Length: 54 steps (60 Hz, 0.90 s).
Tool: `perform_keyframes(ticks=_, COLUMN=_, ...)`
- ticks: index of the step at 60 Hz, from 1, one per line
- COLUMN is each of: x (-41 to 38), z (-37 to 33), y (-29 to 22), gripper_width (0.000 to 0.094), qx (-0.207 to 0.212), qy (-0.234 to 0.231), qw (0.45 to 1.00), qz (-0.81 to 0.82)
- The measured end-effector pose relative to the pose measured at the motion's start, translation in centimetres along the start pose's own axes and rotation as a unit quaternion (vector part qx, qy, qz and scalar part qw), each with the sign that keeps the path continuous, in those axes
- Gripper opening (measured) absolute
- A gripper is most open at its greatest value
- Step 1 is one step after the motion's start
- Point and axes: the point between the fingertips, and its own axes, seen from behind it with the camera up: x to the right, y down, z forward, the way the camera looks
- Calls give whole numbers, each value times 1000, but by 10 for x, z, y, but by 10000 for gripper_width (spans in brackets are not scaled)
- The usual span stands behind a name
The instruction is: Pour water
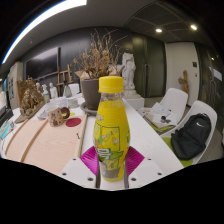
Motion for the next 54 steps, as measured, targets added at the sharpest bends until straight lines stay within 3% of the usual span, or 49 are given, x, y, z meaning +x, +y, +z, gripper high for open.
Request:
perform_keyframes(ticks=10, x=-2, z=0, y=-14, gripper_width=284, qx=-2, qy=9, qw=1000, qz=-15)
perform_keyframes(ticks=19, x=-11, z=12, y=-59, gripper_width=283, qx=14, qy=26, qw=999, qz=-45)
perform_keyframes(ticks=35, x=-48, z=63, y=-169, gripper_width=282, qx=44, qy=125, qw=969, qz=-206)
perform_keyframes(ticks=44, x=-91, z=109, y=-212, gripper_width=284, qx=43, qy=193, qw=909, qz=-366)
perform_keyframes(ticks=54, x=-142, z=163, y=-225, gripper_width=288, qx=31, qy=221, qw=795, qz=-564)
